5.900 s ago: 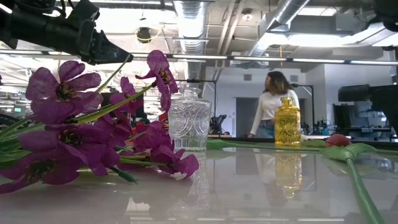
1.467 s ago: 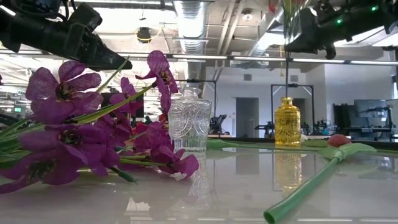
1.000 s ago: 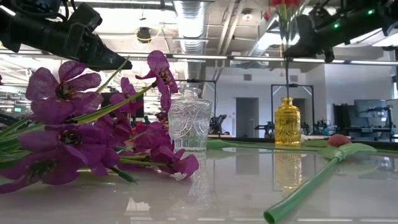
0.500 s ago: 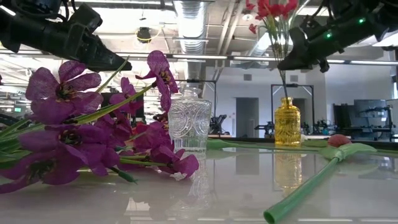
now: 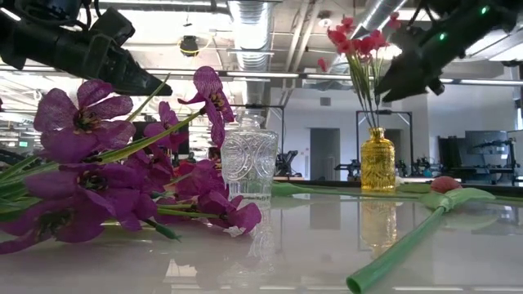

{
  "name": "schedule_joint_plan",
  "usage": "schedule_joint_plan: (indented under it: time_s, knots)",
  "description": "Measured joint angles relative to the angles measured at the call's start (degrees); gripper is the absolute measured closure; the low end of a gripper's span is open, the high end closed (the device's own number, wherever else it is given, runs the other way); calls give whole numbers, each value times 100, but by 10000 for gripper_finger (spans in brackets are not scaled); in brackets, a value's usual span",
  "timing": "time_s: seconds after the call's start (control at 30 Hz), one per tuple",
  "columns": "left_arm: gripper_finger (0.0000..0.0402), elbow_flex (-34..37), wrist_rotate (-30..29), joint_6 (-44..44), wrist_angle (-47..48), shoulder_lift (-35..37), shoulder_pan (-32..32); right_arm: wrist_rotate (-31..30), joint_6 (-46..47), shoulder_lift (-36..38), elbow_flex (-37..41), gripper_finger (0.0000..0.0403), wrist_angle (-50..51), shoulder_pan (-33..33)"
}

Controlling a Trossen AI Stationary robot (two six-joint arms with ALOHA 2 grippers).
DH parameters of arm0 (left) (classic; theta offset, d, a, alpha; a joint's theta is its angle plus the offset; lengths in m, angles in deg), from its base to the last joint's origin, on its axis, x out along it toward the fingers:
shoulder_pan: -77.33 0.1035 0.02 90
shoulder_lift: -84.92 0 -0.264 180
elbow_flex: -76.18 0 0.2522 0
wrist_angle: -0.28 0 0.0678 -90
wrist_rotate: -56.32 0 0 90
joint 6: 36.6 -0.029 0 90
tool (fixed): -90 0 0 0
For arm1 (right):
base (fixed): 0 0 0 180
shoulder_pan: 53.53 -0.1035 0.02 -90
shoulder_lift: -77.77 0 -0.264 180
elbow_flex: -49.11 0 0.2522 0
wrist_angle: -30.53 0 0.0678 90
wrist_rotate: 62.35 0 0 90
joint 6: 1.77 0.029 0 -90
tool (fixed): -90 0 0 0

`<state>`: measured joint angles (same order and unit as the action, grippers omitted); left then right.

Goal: Sort flowers into vase by color
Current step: Put the bottom pink flowers into the yellow vase

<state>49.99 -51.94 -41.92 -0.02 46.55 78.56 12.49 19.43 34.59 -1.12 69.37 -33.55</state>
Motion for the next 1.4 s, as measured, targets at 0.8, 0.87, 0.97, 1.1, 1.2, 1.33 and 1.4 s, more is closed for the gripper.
schedule_joint_plan:
  time_s: [0.8, 0.87, 0.97, 1.1, 1.2, 1.33, 1.4]
  knots:
    - [257, 0, -295, 291, 267, 0, -2, 2564, 2413, -712, -1491, 202, 2107, -2538]
    - [257, 0, -444, 308, 346, 2, -2, 2554, 2532, -966, -1491, 207, 1707, -2866]
    - [257, 0, -482, 309, 418, 0, -2, 2504, 2531, -1377, -1491, 213, 1167, -3213]
    - [257, 0, -487, 323, 417, 0, -2, 2440, 2397, -1914, -1491, 220, 687, -3474]
    - [257, 0, -490, 375, 444, 1, -2, 2436, 2227, -2311, -1491, 223, 324, -3552]
    - [257, 0, -833, 892, 551, 2, -2, 2431, 1845, -2806, -1491, 223, -314, -3576]
    - [257, 0, -1224, 1362, 722, 2, 13, 2429, 1483, -3040, -1491, 223, -593, -3574]
